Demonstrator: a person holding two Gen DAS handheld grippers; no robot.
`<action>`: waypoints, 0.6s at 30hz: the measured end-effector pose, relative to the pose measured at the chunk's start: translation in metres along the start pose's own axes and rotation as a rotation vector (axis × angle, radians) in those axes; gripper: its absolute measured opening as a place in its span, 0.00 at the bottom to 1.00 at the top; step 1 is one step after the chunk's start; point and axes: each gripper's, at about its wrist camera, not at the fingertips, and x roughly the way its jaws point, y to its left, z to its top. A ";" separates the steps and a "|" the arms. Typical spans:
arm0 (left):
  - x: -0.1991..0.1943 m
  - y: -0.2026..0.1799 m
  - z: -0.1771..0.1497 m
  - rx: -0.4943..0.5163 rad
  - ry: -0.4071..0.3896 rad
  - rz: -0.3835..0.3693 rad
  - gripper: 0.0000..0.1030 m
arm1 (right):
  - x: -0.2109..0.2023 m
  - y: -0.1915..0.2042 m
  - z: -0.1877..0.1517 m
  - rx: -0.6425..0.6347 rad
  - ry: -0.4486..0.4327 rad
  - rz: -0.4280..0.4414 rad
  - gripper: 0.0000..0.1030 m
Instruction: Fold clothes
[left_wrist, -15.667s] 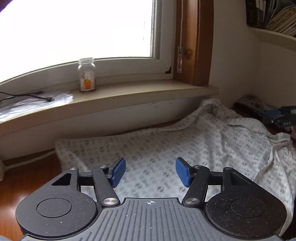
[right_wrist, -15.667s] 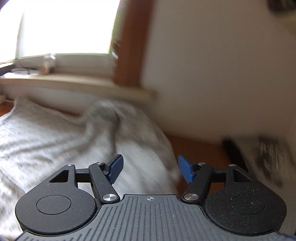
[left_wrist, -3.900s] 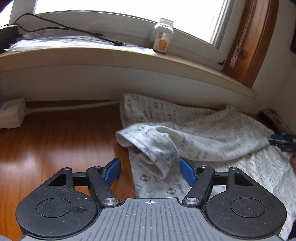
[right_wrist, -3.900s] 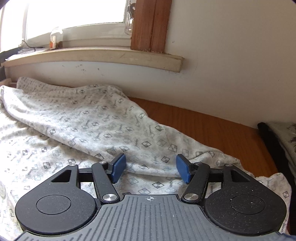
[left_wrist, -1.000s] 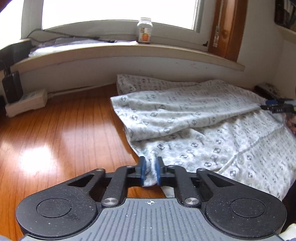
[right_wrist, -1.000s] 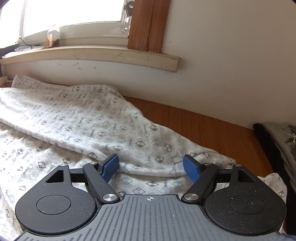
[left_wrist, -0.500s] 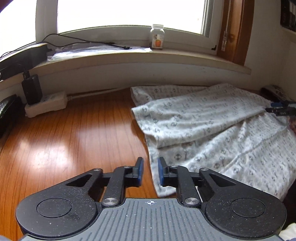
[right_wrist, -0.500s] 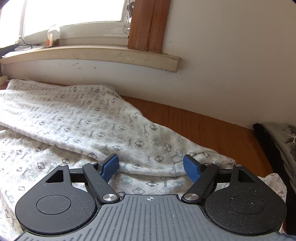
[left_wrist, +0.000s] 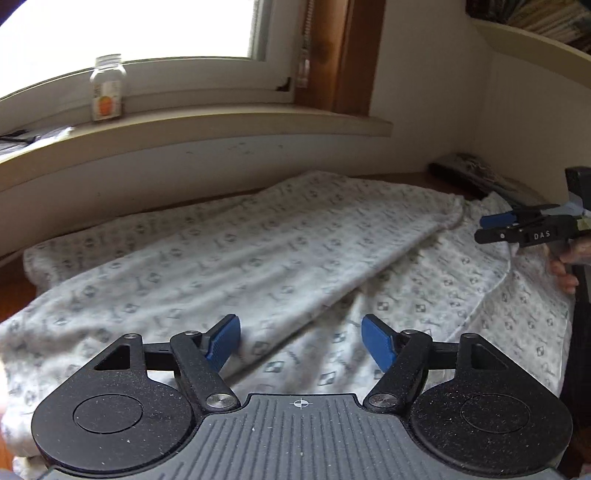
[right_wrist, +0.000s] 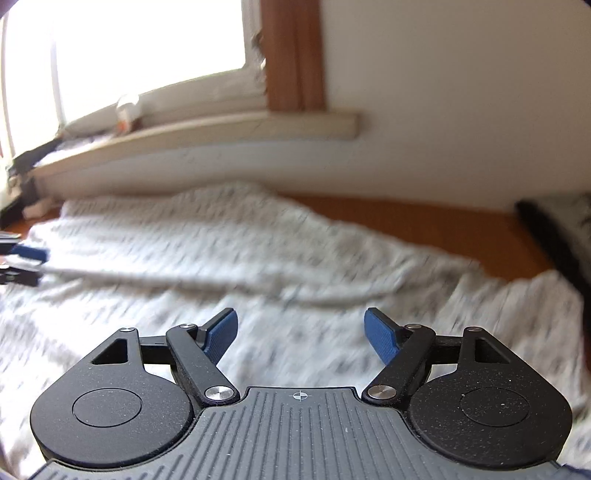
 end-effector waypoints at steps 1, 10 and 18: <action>0.005 -0.005 -0.001 0.020 0.004 0.000 0.74 | 0.003 0.004 -0.003 -0.022 0.019 -0.015 0.72; 0.022 0.002 0.008 0.095 0.018 0.050 0.75 | 0.029 -0.004 0.007 -0.031 0.024 -0.029 0.75; 0.051 0.047 0.035 0.077 0.015 0.083 0.75 | 0.087 -0.018 0.045 -0.026 0.024 -0.034 0.75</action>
